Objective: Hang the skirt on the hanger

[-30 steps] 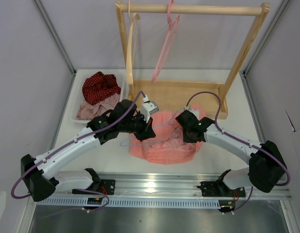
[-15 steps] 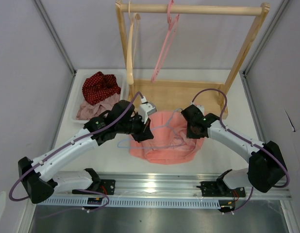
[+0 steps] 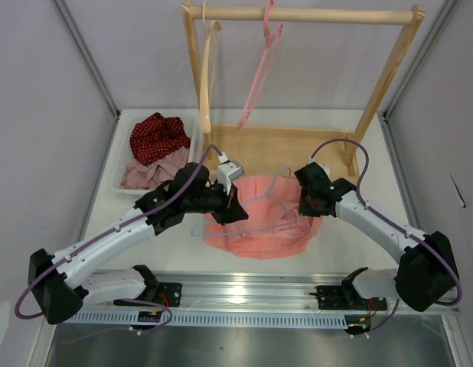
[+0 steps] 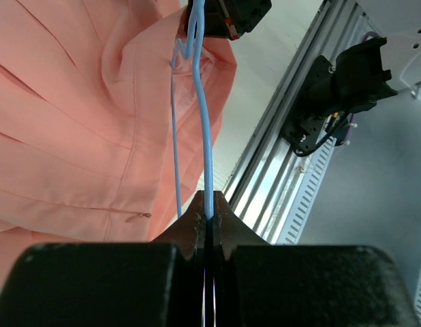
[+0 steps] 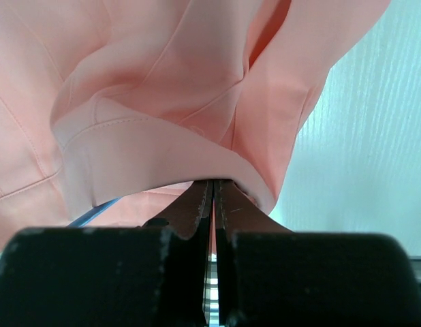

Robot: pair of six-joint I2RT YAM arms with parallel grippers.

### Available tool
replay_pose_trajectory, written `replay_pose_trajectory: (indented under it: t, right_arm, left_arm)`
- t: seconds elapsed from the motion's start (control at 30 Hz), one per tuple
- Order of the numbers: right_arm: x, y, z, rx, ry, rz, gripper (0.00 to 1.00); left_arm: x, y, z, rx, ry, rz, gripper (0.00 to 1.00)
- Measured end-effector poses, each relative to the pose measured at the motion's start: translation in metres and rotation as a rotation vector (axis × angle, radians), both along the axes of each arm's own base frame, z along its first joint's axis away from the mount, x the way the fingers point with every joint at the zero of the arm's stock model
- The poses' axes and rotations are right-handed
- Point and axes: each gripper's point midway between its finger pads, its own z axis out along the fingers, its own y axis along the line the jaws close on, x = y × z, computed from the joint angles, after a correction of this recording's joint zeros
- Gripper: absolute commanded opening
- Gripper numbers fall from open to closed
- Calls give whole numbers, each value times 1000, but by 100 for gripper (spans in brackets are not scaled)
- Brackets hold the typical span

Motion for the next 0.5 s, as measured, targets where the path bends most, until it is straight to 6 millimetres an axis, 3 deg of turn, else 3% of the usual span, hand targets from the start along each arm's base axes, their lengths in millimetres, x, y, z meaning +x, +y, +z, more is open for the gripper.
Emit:
replay_pose_trajectory:
  t: [0.5]
  right_arm:
    - [-3, -26, -10, -13, 20, -77, 0]
  left_arm:
    - [0, 2, 10, -62, 25, 3, 0]
